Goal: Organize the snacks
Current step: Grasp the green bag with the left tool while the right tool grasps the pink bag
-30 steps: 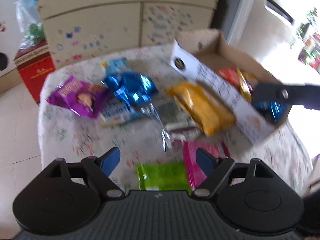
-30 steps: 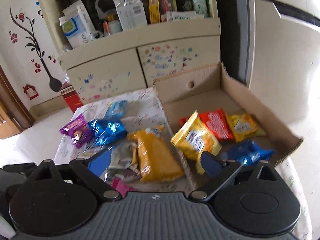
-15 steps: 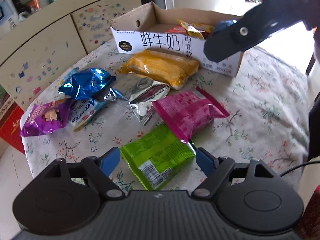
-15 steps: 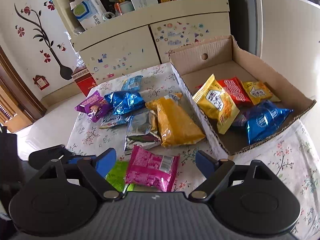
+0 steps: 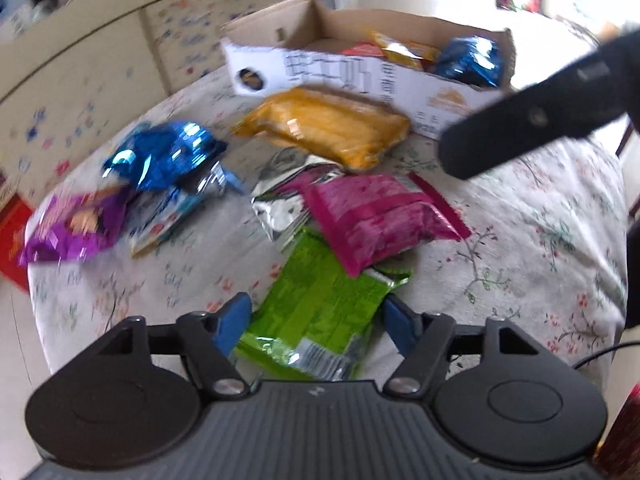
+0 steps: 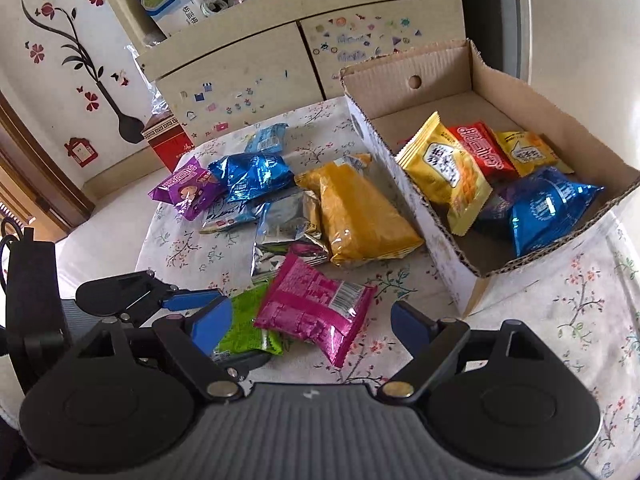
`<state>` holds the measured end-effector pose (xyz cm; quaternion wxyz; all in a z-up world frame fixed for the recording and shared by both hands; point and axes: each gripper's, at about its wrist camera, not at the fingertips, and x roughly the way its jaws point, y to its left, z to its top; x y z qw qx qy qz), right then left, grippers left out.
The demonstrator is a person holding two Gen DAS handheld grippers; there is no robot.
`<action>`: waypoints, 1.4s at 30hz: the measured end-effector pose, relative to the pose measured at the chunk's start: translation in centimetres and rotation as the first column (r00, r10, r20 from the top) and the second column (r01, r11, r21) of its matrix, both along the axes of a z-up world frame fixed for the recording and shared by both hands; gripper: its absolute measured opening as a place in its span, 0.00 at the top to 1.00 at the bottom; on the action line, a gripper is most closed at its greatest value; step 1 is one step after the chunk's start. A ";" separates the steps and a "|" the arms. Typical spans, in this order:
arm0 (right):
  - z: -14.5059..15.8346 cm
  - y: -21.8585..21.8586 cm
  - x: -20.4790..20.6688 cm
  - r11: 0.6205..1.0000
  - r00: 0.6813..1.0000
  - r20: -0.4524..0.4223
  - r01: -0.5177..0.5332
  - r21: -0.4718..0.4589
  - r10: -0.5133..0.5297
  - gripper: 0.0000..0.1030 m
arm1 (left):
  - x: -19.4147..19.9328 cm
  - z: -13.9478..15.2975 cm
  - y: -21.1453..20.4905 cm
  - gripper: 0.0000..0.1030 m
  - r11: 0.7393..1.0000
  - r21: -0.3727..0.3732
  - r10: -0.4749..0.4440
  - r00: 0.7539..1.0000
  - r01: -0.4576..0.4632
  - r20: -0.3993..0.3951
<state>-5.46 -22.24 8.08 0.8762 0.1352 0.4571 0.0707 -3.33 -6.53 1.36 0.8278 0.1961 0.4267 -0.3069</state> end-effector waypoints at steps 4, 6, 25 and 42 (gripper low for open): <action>-0.5 0.5 0.5 1.000 1.000 -0.020 -0.017 0.023 0.017 0.11 | 1.2 0.0 2.5 0.39 0.984 -0.016 0.175 0.983 -0.176 -0.062; -0.8 0.8 0.8 0.999 0.999 -0.030 -0.024 0.021 0.025 0.11 | 1.7 0.1 3.6 0.41 0.965 -0.033 0.258 0.962 -0.262 -0.090; -5.1 3.3 3.5 0.984 0.990 -0.123 -0.089 -0.156 0.071 0.12 | 2.2 -0.5 4.0 0.14 0.930 0.009 0.367 0.927 -0.367 -0.081; -5.7 3.2 3.8 0.977 0.995 -0.076 -0.079 -0.200 0.065 0.06 | 2.5 -1.0 5.0 0.00 0.909 0.003 0.414 0.903 -0.417 -0.110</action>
